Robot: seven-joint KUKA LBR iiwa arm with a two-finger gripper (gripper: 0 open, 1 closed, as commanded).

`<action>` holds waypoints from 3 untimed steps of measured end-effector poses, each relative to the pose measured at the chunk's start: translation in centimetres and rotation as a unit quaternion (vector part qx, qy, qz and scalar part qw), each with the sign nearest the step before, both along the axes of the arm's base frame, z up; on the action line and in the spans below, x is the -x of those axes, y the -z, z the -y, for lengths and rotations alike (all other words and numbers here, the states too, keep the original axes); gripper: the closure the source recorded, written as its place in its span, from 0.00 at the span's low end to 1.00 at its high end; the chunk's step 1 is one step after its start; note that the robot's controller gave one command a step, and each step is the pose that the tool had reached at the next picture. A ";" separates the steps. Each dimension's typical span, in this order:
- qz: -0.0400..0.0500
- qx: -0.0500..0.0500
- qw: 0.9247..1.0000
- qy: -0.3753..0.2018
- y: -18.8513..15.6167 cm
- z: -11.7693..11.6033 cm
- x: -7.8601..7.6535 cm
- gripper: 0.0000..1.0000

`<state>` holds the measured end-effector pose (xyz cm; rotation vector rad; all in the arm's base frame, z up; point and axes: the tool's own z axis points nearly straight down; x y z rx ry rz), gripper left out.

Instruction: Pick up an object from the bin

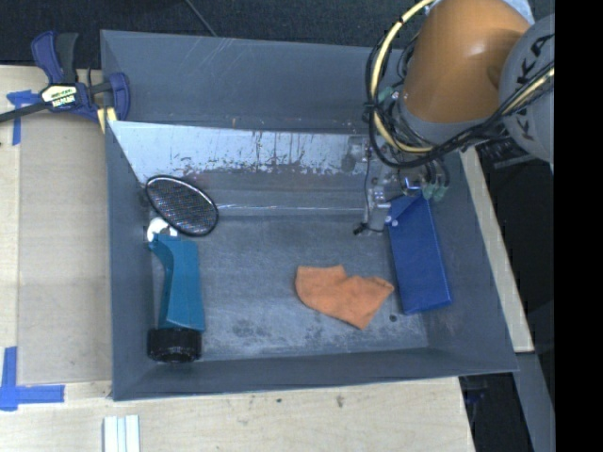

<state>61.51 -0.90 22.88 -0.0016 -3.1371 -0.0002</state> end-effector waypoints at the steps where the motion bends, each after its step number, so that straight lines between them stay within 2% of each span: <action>1: 0.004 0.000 1.000 0.000 -0.5 0.0 -0.1 0.00; 2: 0.005 0.000 1.000 0.001 2.7 1.2 3.6 0.00; 3: 0.003 0.000 1.000 0.012 5.6 0.1 6.6 0.00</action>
Offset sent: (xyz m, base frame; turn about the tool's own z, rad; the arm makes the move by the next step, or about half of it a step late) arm -0.0513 -0.0169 -0.0408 0.0033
